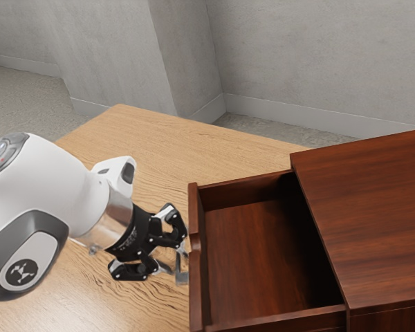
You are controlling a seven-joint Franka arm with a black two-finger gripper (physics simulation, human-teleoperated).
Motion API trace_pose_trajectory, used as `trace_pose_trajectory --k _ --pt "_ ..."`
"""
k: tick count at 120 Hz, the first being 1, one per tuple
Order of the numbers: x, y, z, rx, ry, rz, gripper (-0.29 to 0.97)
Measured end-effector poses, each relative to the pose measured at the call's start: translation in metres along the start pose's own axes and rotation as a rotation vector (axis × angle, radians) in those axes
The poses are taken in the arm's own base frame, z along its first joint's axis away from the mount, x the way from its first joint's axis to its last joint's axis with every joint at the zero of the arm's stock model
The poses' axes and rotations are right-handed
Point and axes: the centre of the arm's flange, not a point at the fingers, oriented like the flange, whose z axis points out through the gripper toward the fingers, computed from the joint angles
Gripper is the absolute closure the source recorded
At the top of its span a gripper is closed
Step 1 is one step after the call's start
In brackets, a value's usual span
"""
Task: Pull the drawer handle with one arm to open the drawer
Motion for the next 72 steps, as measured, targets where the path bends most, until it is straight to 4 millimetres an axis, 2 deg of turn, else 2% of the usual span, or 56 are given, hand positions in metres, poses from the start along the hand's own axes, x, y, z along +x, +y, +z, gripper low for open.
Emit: trace_pose_trajectory --k 28,39,45,53,58,64,72 --pt "-0.011 0.001 -0.018 -0.037 -0.004 0.026 0.32" --pt "-0.009 0.002 -0.028 -0.039 -0.006 0.025 0.22" --pt "-0.004 0.007 -0.040 -0.036 -0.011 0.017 0.17" --pt "0.011 0.021 -0.072 -0.030 -0.024 -0.004 0.13" --pt "0.018 0.038 -0.086 -0.010 -0.035 -0.008 0.10" --pt "0.022 0.061 -0.094 0.028 -0.047 -0.001 0.08" --pt "0.025 0.094 -0.094 0.093 -0.058 0.017 0.06"
